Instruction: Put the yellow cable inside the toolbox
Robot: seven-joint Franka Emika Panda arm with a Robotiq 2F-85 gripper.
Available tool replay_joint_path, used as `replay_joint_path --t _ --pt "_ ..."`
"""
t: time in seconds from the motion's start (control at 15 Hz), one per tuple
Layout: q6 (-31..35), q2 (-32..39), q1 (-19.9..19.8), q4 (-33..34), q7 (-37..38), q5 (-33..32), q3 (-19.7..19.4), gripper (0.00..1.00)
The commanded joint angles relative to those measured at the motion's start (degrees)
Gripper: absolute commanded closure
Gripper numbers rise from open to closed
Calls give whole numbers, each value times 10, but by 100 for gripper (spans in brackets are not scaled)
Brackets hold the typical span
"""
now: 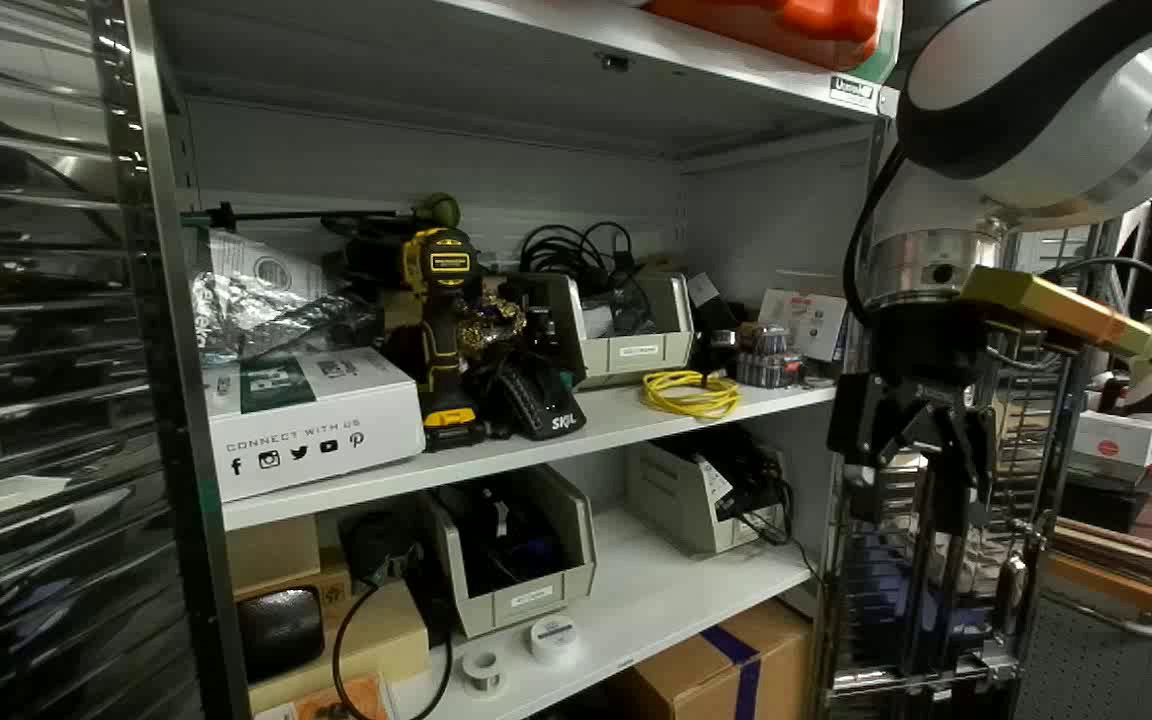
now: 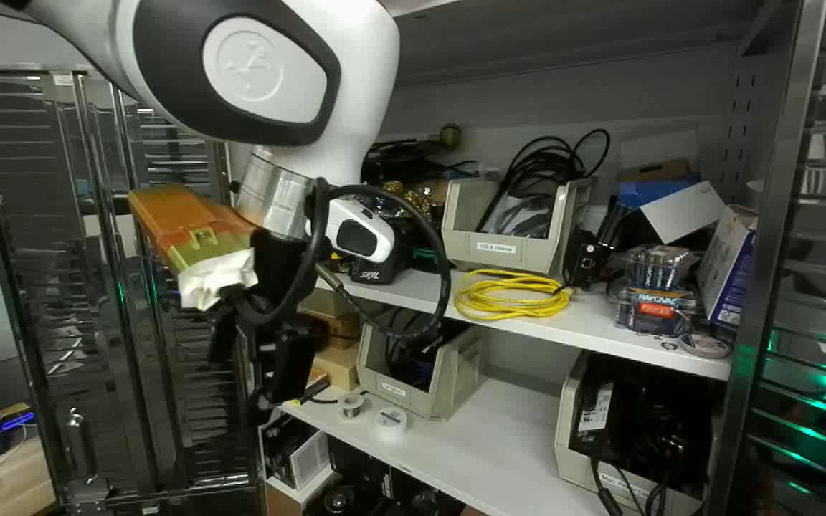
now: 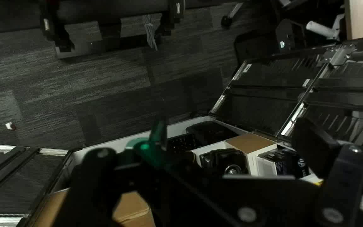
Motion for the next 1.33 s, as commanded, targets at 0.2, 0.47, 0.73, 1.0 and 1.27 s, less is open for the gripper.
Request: replay_joint_path --t 0.2,0.47,0.73,1.0,1.27 --pt "-2 0 -11 6 -3 3 10 0" --pt "9 27 -20 47 -3 1 6 0" --pt "58 76 -34 118 0 -3 2 0" --pt "125 146 -44 198 3 -7 -1 0" --pt "209 211 -52 272 46 -20 3 0"
